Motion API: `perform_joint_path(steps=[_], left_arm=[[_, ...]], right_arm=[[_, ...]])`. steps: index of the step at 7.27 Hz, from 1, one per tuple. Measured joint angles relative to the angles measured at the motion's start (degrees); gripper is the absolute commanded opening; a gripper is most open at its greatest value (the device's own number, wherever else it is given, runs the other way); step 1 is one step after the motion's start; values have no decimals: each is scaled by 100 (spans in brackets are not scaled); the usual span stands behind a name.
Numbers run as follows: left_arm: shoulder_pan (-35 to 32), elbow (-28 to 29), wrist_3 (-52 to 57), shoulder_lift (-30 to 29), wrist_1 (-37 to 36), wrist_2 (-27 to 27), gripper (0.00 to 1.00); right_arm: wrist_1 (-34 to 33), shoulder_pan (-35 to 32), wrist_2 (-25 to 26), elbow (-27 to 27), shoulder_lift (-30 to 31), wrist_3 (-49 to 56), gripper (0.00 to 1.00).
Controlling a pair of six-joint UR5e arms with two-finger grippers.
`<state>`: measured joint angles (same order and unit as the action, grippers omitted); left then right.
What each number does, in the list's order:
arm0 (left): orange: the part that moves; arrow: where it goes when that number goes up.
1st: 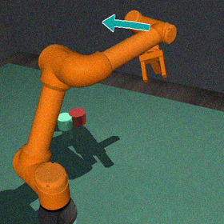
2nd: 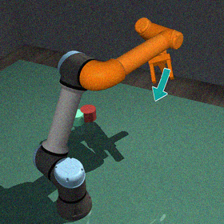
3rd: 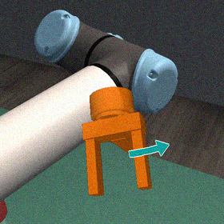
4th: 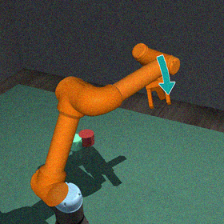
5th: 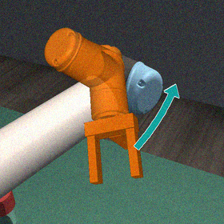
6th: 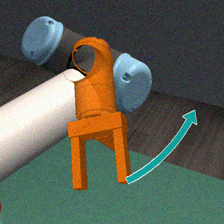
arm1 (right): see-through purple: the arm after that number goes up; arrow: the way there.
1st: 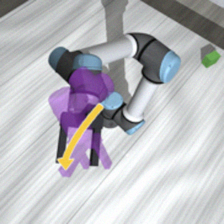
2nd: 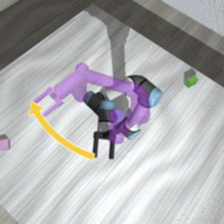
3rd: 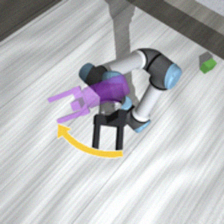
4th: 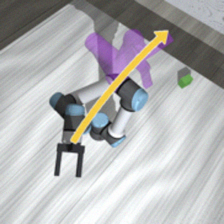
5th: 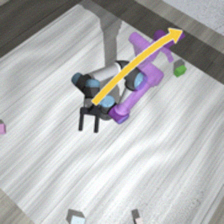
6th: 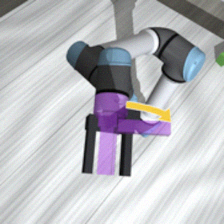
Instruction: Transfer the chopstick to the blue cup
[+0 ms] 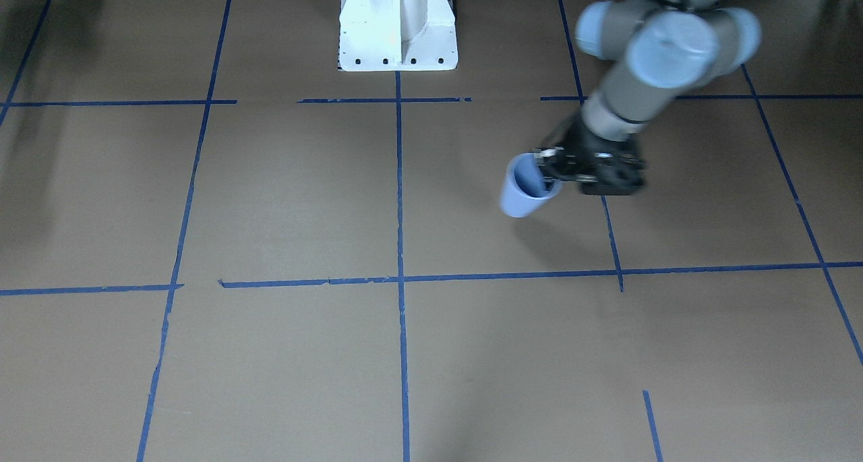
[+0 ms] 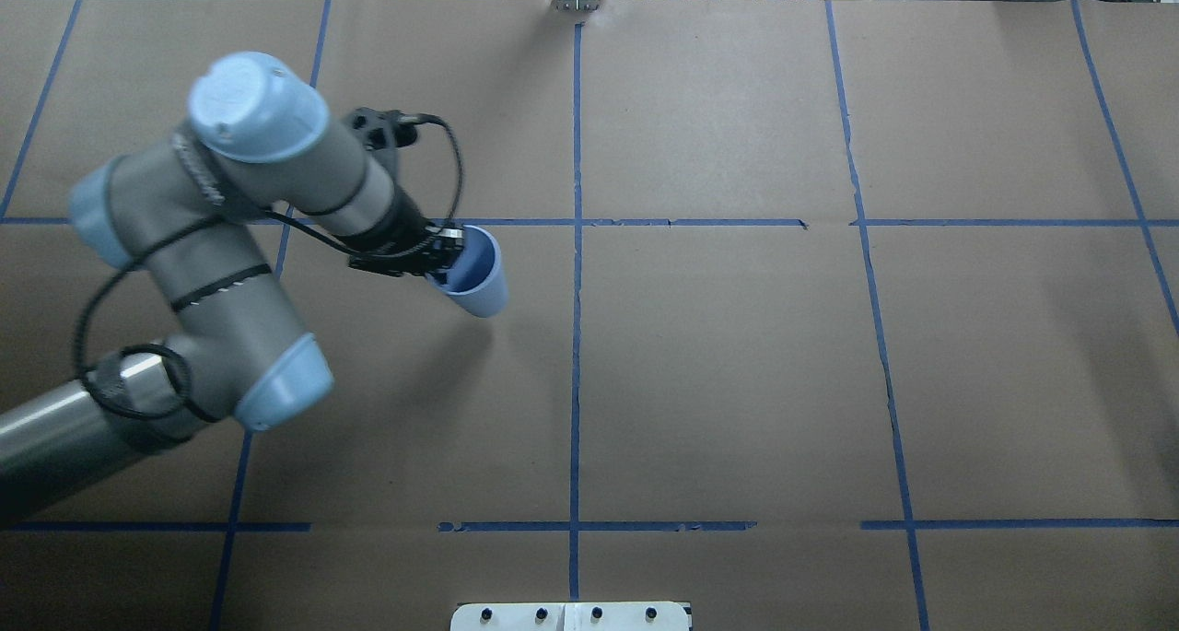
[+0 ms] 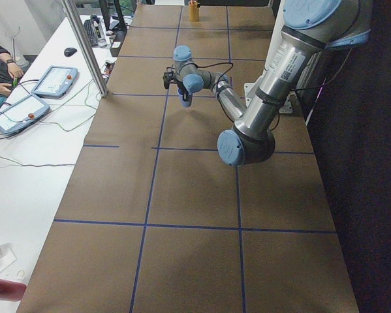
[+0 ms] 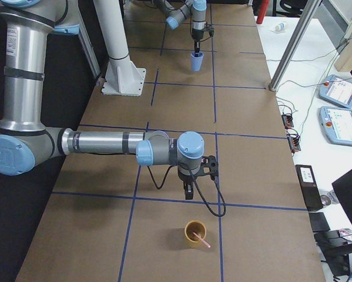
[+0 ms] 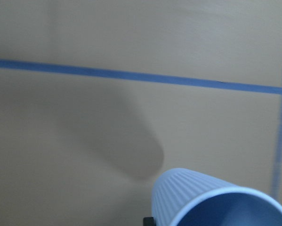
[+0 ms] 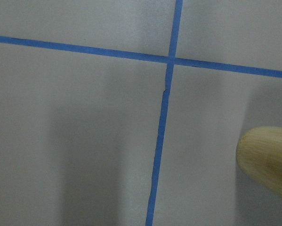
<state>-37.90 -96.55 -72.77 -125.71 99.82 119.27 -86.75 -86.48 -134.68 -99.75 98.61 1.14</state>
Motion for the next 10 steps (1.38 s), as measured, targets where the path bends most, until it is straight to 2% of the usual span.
perform_joint_path(steps=[1, 3, 10], left_arm=[[173, 213, -116, -342, -80, -138, 0], [415, 384, -170, -609, -182, -290, 1], [726, 572, -159, -660, -191, -432, 10]], right_arm=[[0, 0, 2, 4, 0, 0, 100], [0, 0, 1, 8, 0, 1, 100], [0, 0, -1, 37, 5, 1, 100]])
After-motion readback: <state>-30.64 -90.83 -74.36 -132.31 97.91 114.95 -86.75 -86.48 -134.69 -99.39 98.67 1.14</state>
